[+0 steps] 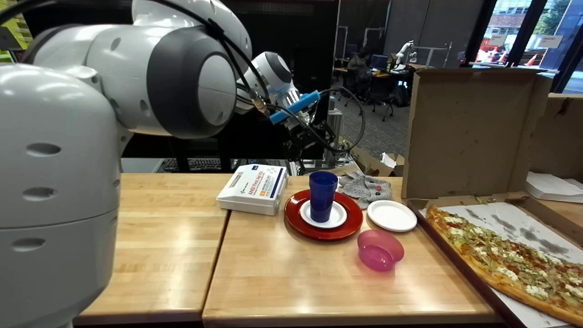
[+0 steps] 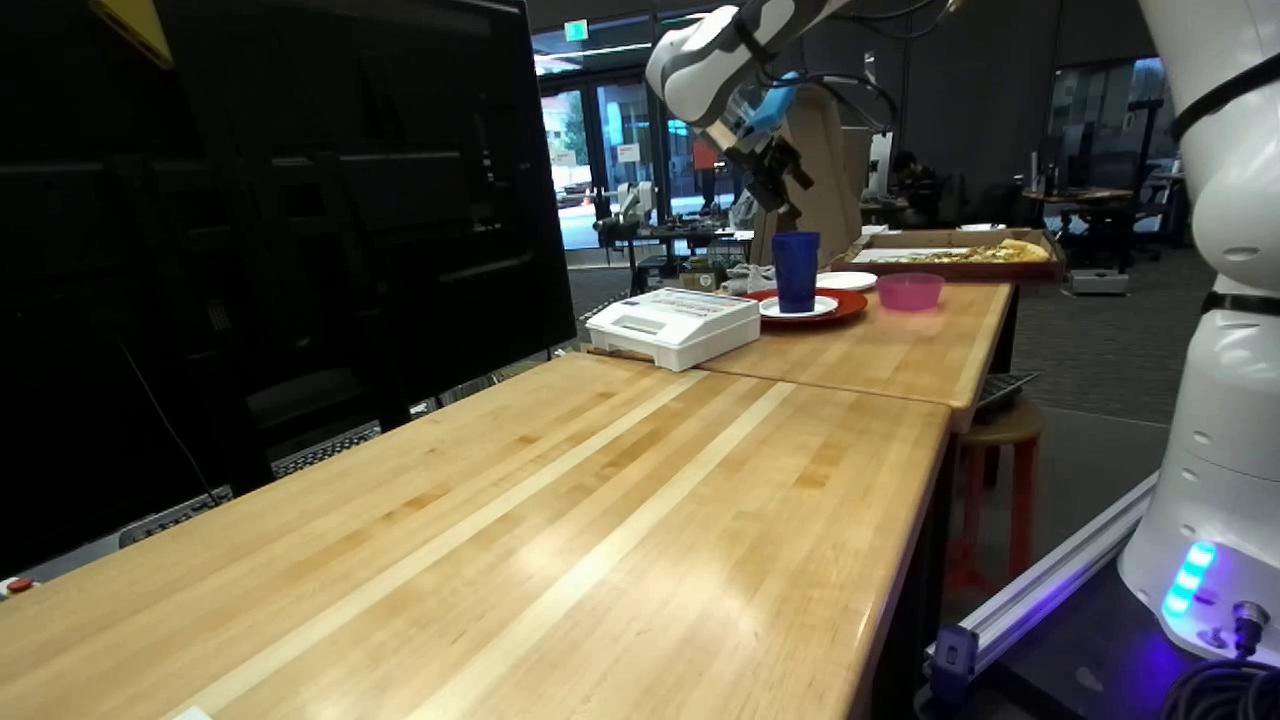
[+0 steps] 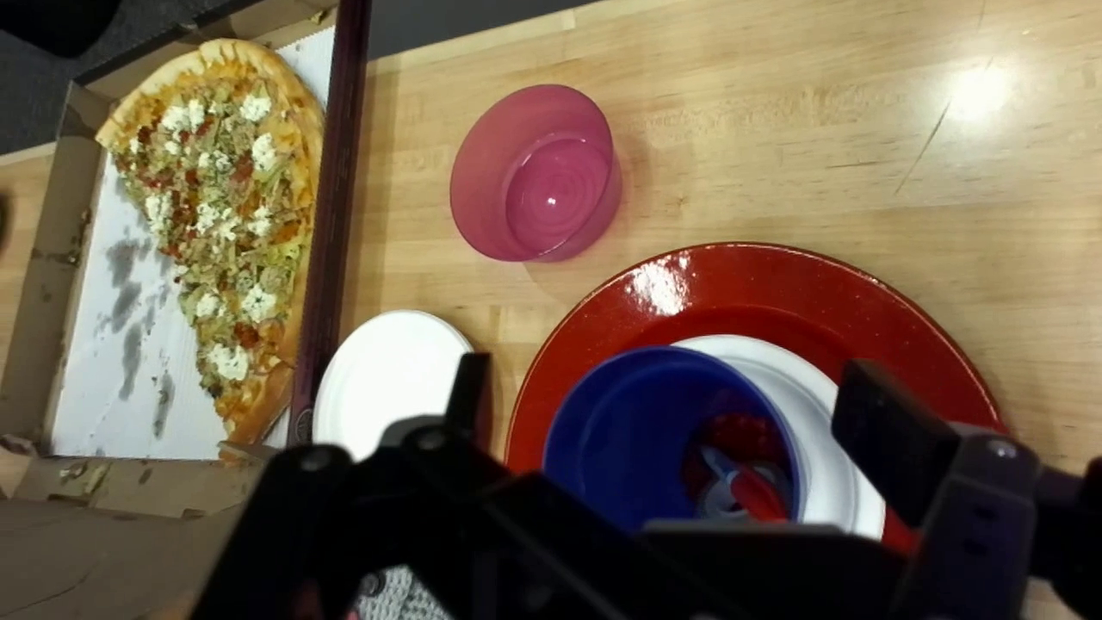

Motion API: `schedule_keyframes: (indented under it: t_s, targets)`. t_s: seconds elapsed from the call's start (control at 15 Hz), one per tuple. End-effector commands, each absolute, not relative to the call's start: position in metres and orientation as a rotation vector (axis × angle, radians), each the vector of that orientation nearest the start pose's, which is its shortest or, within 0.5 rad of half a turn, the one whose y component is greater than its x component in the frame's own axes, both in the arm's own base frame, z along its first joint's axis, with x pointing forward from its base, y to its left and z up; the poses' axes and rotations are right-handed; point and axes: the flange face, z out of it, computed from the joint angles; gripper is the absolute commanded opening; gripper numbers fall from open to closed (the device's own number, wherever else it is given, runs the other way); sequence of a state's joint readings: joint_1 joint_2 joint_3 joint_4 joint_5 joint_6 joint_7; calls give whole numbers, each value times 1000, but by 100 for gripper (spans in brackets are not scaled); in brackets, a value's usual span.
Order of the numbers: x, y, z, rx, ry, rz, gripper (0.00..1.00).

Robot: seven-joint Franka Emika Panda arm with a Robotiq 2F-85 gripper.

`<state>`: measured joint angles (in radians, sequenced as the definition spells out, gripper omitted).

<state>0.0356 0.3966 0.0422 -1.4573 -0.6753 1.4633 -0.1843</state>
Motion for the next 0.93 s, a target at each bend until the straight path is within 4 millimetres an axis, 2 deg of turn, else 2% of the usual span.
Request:
schedule_keyframes:
  t_s: [0.0, 0.2, 0.4, 0.6, 0.87]
  targets:
    - [618, -24, 486, 2447, 398, -386, 100]
    - [604, -20, 496, 2482, 397, -243, 100]
    - [588, -17, 492, 2561, 384, -66, 100]
    - [569, -15, 478, 2623, 316, 159, 100]
    - [540, -16, 450, 2690, 259, 437, 100]
